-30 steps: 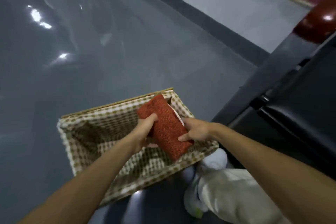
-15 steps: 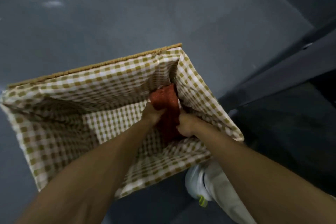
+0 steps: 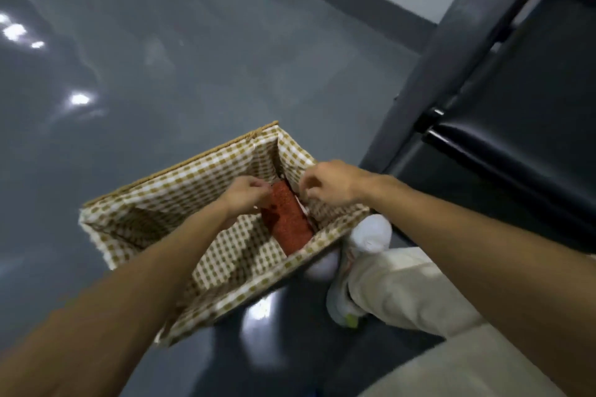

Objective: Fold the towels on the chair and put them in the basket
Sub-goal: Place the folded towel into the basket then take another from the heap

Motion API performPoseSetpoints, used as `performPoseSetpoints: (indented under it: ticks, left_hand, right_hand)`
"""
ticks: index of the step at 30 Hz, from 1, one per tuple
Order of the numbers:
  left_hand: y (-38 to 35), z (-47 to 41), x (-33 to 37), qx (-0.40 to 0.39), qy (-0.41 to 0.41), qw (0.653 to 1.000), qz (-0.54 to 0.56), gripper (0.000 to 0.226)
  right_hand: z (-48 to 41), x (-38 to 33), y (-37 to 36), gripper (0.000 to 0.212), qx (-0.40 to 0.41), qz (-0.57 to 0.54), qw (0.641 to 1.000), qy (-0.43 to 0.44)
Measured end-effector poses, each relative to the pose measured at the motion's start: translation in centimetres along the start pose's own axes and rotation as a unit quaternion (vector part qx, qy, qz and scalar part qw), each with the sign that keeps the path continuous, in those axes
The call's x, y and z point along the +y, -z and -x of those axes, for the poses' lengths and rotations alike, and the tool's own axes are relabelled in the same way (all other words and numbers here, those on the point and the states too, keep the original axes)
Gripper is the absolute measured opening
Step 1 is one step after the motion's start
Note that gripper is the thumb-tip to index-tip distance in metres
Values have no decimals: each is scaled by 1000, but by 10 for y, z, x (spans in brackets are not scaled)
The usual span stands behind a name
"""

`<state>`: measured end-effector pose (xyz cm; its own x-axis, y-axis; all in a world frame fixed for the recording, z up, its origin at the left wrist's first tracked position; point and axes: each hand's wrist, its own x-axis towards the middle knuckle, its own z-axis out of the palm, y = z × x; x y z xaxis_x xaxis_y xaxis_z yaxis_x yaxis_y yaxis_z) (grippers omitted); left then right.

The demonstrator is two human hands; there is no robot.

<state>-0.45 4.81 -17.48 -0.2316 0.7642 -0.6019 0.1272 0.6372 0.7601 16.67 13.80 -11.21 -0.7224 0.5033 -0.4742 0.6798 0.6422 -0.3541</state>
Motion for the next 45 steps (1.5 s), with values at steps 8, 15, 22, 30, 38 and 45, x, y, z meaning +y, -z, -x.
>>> performPoseSetpoints:
  ticks: [8, 15, 22, 30, 38, 45]
  left_hand:
    - [-68, 81, 169, -22, -236, 967, -90, 14]
    - [-234, 138, 286, -139, -398, 887, -190, 12]
    - [-418, 176, 331, -268, -440, 818, -257, 12]
    - [-594, 199, 332, -336, -408, 814, -241, 35]
    - [-608, 192, 342, -332, -286, 899, -1, 6]
    - [-495, 173, 373, -439, -211, 857, 168, 29]
  right_hand:
    - [172, 43, 92, 27, 196, 83, 976, -47]
    - [360, 147, 108, 25, 328, 42, 914, -235]
    - [510, 246, 67, 23, 425, 7, 796, -431]
    - [606, 333, 13, 18, 530, -82, 638, -553]
    - [589, 344, 14, 19, 578, -77, 630, -513]
    - [544, 326, 64, 36, 690, -408, 456, -386]
